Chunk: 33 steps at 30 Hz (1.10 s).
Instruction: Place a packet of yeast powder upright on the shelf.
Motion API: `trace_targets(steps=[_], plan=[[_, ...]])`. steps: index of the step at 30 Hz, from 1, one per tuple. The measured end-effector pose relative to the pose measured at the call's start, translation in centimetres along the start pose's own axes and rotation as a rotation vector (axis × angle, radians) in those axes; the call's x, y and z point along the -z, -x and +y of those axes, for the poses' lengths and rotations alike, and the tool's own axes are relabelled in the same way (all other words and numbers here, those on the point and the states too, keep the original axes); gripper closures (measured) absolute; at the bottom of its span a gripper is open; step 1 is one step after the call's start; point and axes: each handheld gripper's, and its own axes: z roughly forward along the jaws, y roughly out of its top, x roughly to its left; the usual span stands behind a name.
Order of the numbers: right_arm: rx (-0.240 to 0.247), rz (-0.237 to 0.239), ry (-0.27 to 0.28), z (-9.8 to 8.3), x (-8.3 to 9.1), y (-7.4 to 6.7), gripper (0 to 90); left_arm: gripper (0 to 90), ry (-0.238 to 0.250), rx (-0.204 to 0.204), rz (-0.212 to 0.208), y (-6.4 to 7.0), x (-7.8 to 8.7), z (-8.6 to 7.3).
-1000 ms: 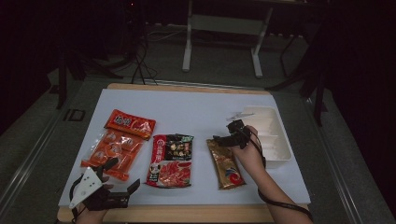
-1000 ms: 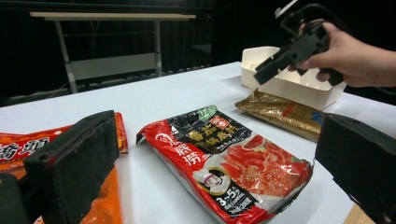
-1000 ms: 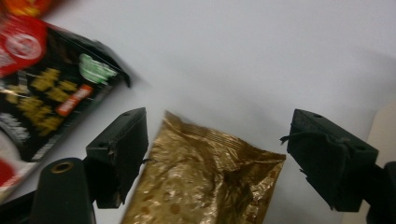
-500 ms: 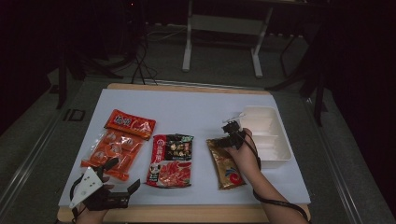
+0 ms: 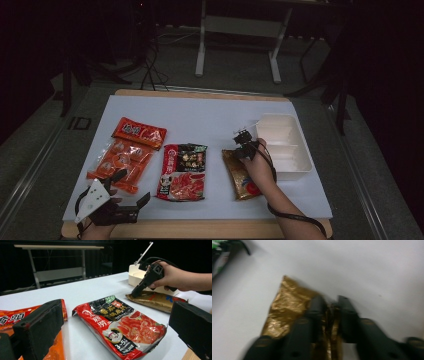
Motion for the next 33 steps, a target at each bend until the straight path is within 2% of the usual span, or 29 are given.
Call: trace_targets(steps=[2, 5, 14, 20, 27, 33], plan=[[0.02, -0.013, 0.001, 0.0, 0.0, -0.3, 85.6, 0.3, -0.001, 0.0, -0.002, 0.0, 0.0, 0.0], [0.057, -0.028, 0.004, 0.1, 0.2, -0.6, 88.4, 0.2, -0.003, -0.002, -0.001, 0.0, 0.0, 0.0], [0.091, 0.047, 0.08, 0.5, 2.7, -0.5, 88.8, 0.3, -0.005, -0.002, 0.001, 0.0, -0.1, 0.0], [0.116, 0.068, 0.117, 0.6, 4.3, -0.4, 88.9, 0.3, -0.004, 0.002, 0.005, -0.1, 0.0, 0.0], [0.142, 0.102, 0.193, 0.2, 7.0, -0.5, 89.0, 0.3, -0.006, 0.0, 0.003, 0.0, -0.1, 0.0], [0.196, 0.128, 0.248, -0.3, 9.4, -0.8, 89.1, 0.3, -0.01, 0.003, 0.006, 0.0, -0.1, -0.1]])
